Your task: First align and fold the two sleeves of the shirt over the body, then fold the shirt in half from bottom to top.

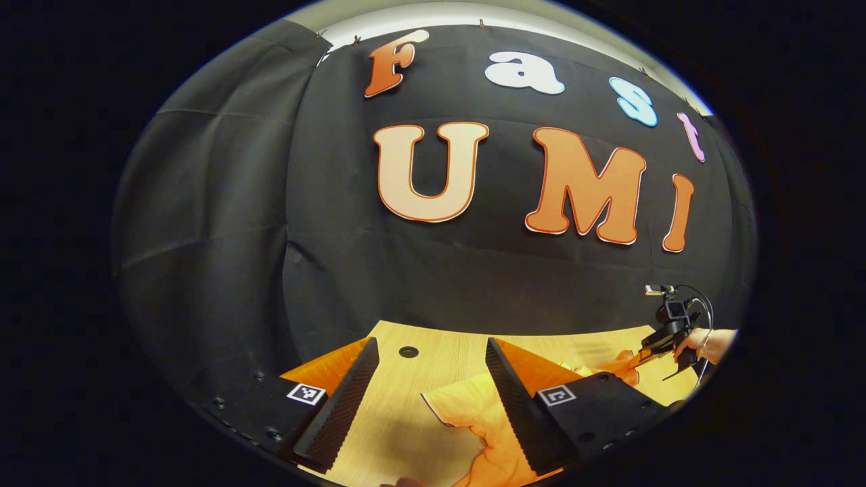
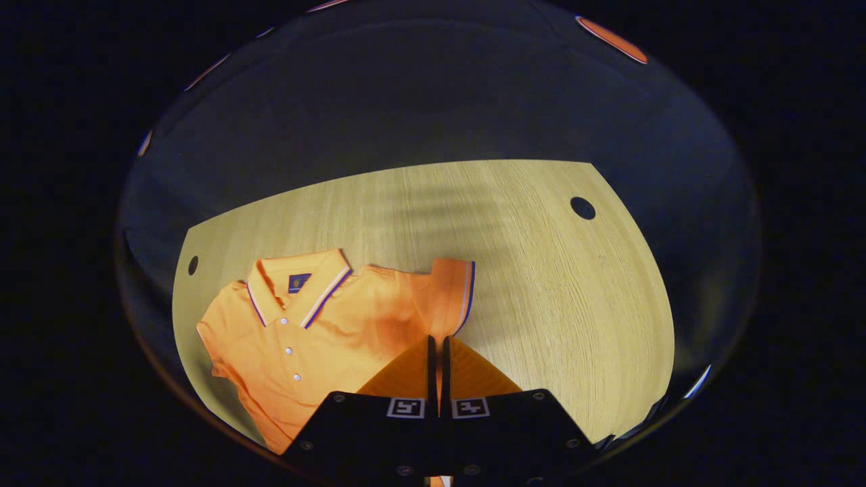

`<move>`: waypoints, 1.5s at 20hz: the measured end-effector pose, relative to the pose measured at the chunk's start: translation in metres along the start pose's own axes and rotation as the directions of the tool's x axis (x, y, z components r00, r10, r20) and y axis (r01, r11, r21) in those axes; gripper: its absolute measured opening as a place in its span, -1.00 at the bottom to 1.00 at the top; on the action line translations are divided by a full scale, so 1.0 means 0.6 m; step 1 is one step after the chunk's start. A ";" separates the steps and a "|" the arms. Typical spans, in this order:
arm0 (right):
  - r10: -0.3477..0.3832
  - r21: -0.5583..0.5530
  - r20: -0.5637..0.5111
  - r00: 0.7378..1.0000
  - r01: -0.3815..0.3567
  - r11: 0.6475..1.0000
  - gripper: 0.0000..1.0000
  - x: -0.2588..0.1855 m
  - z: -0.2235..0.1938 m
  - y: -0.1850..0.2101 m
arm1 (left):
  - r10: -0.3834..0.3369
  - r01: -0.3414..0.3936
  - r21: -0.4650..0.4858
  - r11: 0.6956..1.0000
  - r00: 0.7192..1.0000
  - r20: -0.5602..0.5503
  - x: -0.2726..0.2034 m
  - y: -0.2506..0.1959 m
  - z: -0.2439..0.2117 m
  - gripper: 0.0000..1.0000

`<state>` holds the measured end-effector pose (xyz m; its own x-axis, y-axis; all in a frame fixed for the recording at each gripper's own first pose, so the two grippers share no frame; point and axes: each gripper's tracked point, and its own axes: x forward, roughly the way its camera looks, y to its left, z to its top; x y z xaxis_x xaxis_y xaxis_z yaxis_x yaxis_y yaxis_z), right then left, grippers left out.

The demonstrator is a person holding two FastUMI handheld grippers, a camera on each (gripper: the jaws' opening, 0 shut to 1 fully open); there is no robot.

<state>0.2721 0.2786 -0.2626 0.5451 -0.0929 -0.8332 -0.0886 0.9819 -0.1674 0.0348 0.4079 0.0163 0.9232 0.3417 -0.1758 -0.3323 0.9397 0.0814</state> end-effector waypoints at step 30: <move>0.302 -0.130 0.088 0.949 -0.289 0.948 0.99 -0.087 -0.015 0.286 | 0.066 -0.067 -0.027 0.997 0.996 -0.058 -0.025 0.094 -0.031 0.95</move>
<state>0.2207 0.4502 -0.2525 0.5644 0.2228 -0.7949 -0.3501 0.9366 0.0140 -0.0012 0.4562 0.0051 0.8867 0.4031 -0.2264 -0.3989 0.9146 0.0661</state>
